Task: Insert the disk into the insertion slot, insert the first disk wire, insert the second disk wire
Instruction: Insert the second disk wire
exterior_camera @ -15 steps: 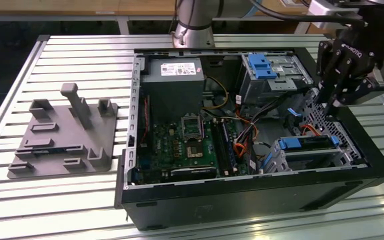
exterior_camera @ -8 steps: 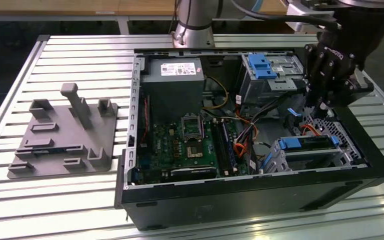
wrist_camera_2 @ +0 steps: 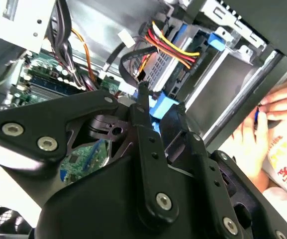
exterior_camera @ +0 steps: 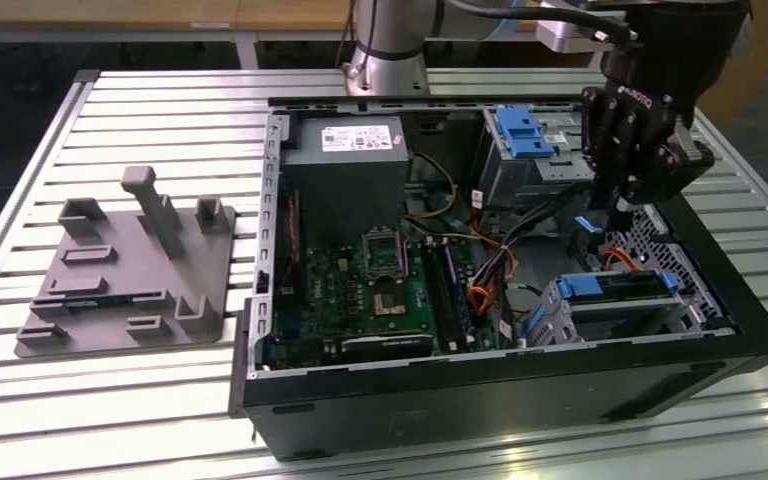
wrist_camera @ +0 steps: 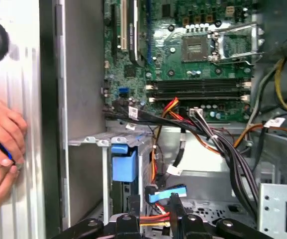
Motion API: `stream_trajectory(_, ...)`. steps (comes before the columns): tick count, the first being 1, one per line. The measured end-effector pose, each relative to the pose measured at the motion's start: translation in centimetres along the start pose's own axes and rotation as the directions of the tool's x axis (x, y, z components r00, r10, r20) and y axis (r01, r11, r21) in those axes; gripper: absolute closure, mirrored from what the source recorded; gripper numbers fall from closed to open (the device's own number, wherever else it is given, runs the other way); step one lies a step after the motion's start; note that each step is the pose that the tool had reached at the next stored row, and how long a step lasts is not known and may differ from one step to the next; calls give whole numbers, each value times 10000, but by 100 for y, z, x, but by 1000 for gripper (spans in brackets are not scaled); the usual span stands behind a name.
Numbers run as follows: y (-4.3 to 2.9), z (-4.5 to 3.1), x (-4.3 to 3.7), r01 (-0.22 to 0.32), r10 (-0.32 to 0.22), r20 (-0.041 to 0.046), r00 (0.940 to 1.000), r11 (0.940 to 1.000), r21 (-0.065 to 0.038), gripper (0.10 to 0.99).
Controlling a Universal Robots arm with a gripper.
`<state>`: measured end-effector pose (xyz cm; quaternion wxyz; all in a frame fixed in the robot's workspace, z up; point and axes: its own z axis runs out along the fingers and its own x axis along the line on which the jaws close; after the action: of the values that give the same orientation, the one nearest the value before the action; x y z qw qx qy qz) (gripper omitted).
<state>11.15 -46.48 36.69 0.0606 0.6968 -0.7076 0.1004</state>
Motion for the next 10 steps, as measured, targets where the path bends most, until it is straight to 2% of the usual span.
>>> stream_trajectory(2,16,3,-5,129,-129,-187,9997,9999,26,722)
stream_trajectory(3,21,8,-9,211,-210,-241,9995,9998,45,722)
stream_trajectory(6,34,37,-42,409,-407,-274,9988,9991,92,722)
stream_trajectory(9,42,58,-119,512,-508,-272,9983,9986,143,722)
stream_trajectory(10,46,64,-134,528,-523,-311,9981,9985,145,722)
